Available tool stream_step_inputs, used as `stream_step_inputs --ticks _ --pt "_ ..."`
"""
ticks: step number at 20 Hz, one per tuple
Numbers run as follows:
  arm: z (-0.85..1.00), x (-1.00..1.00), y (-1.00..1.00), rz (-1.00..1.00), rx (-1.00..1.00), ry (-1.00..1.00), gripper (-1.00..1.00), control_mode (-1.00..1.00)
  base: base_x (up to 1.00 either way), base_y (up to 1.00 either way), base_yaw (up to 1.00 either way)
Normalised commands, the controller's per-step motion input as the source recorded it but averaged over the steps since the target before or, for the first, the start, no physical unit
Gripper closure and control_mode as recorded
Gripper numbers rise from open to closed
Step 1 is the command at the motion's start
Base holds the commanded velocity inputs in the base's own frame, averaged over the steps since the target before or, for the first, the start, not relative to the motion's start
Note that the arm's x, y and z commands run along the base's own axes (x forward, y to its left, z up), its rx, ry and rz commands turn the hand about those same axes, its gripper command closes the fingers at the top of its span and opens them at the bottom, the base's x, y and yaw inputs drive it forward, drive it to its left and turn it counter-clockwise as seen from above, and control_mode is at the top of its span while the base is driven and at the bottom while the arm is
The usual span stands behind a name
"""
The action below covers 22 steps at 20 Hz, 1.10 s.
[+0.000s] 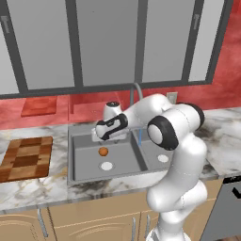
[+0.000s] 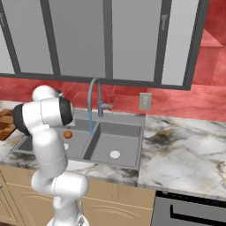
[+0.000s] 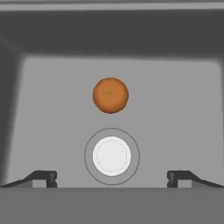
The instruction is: Pick the tangerine from the sink and place it on the cutting board to airdry. Then turn off the sink faucet.
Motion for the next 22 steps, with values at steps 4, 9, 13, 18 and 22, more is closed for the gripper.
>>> stream_step_inputs --ticks 4,9,13,18,22 --pt "-0.11 0.19 0.11 -0.05 0.0 0.0 -1.0 -1.0 0.0 0.0 0.0" --pt "-0.19 0.17 0.03 -0.04 0.0 0.0 -1.0 -1.0 0.0 0.0 0.0" --pt "-0.25 0.2 0.0 -0.01 0.0 0.0 -1.0 -1.0 0.0 0.0 0.0" --pt "-0.23 0.25 0.0 0.0 0.0 0.0 -1.0 -1.0 0.0 0.0 0.0" --pt "-0.17 0.27 0.0 0.0 0.0 0.0 -1.0 -1.0 0.0 0.0 0.0"
